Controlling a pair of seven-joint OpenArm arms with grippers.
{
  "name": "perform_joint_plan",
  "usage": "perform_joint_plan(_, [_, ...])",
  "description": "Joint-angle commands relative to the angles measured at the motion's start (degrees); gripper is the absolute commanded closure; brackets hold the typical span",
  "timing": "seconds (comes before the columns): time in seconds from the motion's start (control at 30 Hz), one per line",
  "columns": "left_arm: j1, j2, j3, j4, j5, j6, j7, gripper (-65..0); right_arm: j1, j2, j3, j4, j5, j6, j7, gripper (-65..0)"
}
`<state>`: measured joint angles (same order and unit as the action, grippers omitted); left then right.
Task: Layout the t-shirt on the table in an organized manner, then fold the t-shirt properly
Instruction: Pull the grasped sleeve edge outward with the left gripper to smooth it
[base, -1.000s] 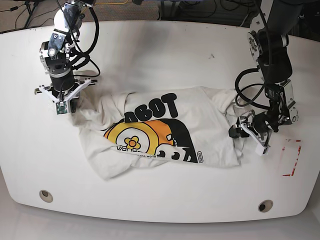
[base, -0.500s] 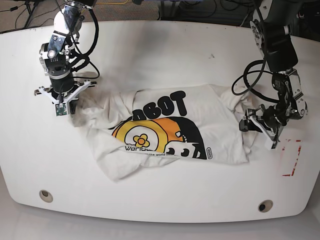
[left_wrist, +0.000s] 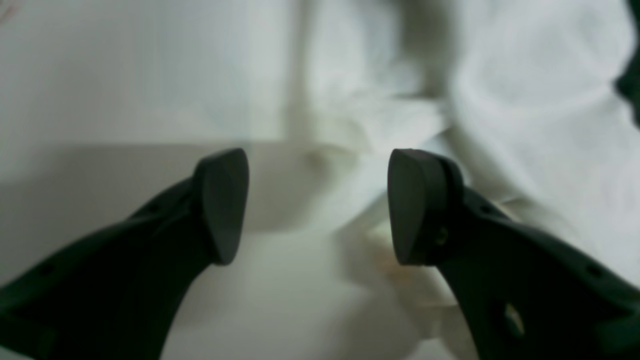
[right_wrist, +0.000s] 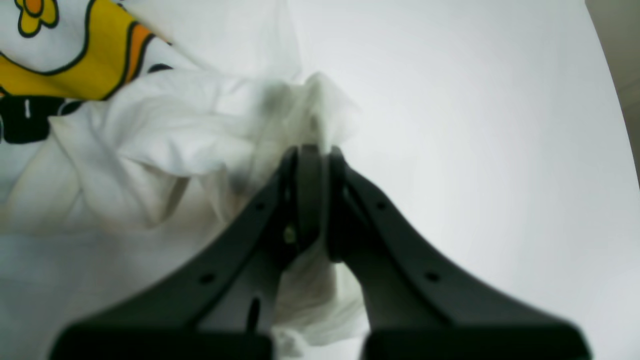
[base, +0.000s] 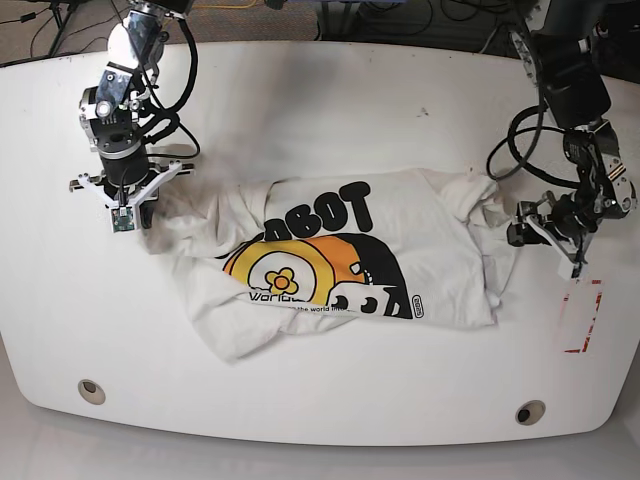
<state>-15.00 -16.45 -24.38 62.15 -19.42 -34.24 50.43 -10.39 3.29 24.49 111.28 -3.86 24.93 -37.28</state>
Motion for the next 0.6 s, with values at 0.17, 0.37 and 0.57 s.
perform_joint_plan(0.17, [-1.9, -1.0, 0.4, -4.2, -1.5, -0.4, -4.5, -41.4, 0.6, 0.4, 0.2, 0.3, 0.3, -0.3, 1.5, -0.2])
perform_joint_plan(0.37, [-4.4, -0.7, 0.4, -7.4, -1.5, -0.4, -4.6, -41.4, 0.6, 0.4, 0.2, 0.3, 0.3, -0.3, 1.5, -0.2])
perform_joint_plan(0.57, [-6.9, 1.1, 2.4, -10.4, -1.5, -0.4, -5.5, -41.1, 0.6, 0.4, 0.2, 0.2, 0.3, -0.3, 1.5, -0.2])
